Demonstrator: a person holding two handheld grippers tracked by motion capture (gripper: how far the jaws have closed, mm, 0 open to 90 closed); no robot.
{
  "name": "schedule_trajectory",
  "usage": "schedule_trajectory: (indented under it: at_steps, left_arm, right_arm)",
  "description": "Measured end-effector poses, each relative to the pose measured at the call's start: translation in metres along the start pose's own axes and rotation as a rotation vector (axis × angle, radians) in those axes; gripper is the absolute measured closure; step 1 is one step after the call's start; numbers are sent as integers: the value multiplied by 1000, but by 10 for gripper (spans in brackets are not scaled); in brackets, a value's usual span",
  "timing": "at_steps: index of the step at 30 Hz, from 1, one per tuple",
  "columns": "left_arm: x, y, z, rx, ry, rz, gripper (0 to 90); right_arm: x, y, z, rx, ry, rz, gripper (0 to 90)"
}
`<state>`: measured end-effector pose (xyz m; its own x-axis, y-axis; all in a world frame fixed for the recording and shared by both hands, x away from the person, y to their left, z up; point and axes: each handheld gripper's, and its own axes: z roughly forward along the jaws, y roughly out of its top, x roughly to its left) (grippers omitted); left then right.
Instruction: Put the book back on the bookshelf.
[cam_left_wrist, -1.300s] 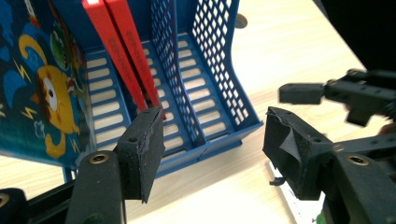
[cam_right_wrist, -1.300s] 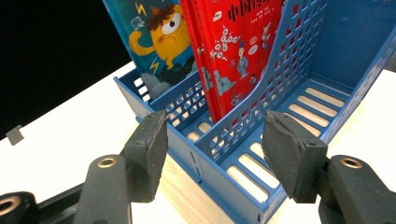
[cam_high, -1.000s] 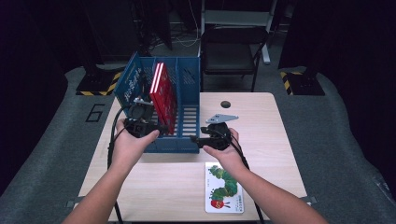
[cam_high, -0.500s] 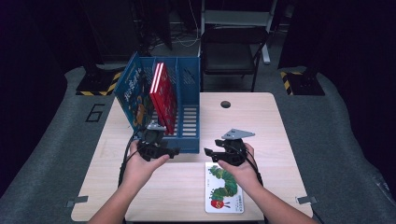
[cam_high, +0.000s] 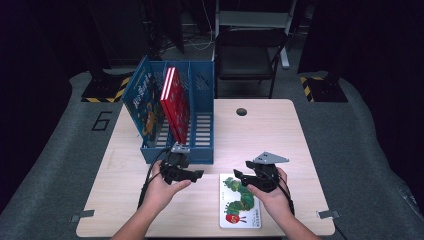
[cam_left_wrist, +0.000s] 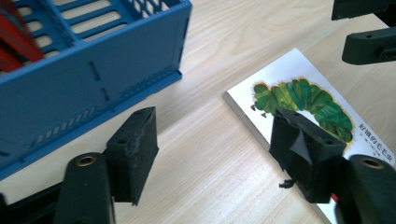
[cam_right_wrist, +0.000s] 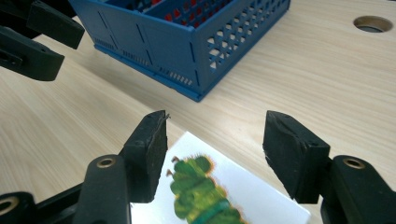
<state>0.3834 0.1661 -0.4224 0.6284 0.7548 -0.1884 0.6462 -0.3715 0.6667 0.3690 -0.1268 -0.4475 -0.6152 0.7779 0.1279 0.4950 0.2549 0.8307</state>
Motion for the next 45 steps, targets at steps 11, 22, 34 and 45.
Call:
schedule_trajectory:
  at_steps: [11,22,34,45]
  left_arm:
    - [-14,-27,24,18,-59,-2,258]
    - [-24,-53,51,67,-94,40,368]
    - [-12,-67,65,50,-24,65,383]
    - [-11,-77,72,-64,32,161,358]
  right_arm:
    - [0,-29,-17,38,-47,-28,390]
    - [-1,-59,-19,83,-76,-15,377]
    - [-12,-76,-1,128,-72,-46,398]
    - [-19,-79,2,111,-59,9,357]
